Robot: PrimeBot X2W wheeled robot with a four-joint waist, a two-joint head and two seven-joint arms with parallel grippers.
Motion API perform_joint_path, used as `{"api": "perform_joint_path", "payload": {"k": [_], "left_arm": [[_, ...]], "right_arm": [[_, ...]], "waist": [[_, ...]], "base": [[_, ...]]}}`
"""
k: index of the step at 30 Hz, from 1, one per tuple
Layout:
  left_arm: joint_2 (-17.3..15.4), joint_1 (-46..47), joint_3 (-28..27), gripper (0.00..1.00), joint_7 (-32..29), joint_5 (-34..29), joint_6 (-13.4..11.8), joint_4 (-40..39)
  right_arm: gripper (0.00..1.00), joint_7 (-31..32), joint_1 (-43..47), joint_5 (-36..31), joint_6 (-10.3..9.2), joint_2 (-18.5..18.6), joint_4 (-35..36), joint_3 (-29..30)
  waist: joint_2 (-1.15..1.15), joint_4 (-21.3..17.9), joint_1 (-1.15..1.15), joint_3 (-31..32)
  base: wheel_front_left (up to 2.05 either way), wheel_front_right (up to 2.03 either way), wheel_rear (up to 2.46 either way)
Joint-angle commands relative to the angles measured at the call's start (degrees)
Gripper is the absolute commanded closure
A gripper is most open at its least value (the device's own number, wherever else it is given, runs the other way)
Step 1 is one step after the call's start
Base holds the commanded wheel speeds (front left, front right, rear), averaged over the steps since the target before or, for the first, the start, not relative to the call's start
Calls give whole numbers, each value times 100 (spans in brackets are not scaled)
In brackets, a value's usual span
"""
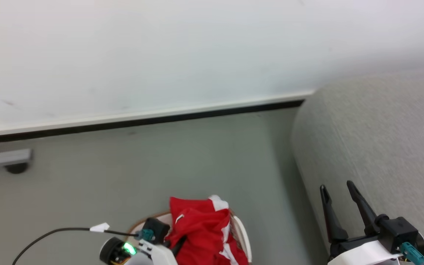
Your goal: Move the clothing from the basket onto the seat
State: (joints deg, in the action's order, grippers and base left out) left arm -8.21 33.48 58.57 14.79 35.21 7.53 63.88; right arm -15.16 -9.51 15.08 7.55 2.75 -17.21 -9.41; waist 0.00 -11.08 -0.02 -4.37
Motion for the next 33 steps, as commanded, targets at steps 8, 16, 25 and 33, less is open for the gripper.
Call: {"api": "perform_joint_path", "payload": {"k": [8,16,25,33], "left_arm": [[-101,-82,-726,100,36,58,-198,-1250],[-273,18,-1302,100,37,-119,-507,-2435],[-488,236,-1712,100,37,-93,-763,-3488],[-573,242,-1728,100,-107,-81,-942,-4002]], "right_arm": [[0,0,380,-112,-12,36,-196,-367],[0,0,450,69,-12,25,-199,-635],[0,0,346,207,-12,24,-195,-945],[0,0,133,355,-12,24,-226,-1347]], "waist": [[0,864,2,764],[0,973,2,835],[0,933,2,745],[0,902,2,738]], "base": [[0,0,0],[0,0,0],[0,0,0],[0,0,0]]}}
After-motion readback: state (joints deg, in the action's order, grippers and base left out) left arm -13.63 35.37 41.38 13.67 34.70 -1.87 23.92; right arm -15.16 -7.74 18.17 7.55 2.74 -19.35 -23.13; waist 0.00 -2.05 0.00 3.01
